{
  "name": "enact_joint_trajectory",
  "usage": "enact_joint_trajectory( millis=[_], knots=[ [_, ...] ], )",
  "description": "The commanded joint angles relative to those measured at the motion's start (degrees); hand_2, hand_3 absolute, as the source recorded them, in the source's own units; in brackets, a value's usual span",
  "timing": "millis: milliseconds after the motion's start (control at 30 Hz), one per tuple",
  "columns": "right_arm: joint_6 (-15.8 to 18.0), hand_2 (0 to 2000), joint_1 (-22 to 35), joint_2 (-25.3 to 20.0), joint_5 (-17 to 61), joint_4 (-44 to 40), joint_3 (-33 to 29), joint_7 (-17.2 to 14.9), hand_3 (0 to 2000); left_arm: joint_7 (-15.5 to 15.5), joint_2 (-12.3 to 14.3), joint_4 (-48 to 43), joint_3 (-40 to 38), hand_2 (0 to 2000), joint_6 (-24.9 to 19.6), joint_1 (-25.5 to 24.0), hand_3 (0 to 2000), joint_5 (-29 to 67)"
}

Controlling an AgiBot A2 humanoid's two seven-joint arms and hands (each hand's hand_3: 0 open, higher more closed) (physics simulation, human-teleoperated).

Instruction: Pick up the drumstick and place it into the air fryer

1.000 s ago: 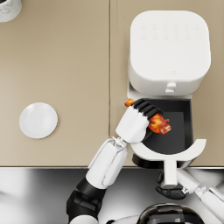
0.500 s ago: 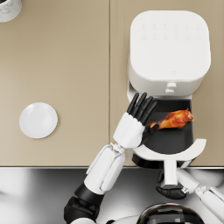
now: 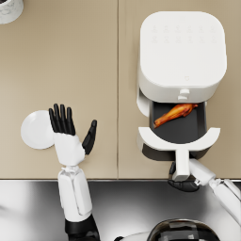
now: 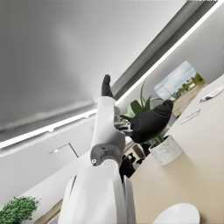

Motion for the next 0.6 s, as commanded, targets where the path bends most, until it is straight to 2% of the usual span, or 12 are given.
enact_joint_trajectory(
  millis=[33,433,600],
  knots=[
    [0.54,2000,6.49,-14.98,0.01,1.02,1.73,-0.12,2000,0.0,-0.11,-1.3,-3.61,0,0.0,0.06,0,0.0],
    [4.05,2000,18.74,-21.7,0.51,-16.63,1.85,0.15,2000,0.0,-1.07,0.61,-2.95,0,0.01,0.31,0,-0.01],
    [3.18,2000,23.47,-25.22,0.59,-24.84,1.51,0.28,2000,0.0,-1.41,1.26,-2.78,0,0.01,0.47,0,0.0]
  ],
)
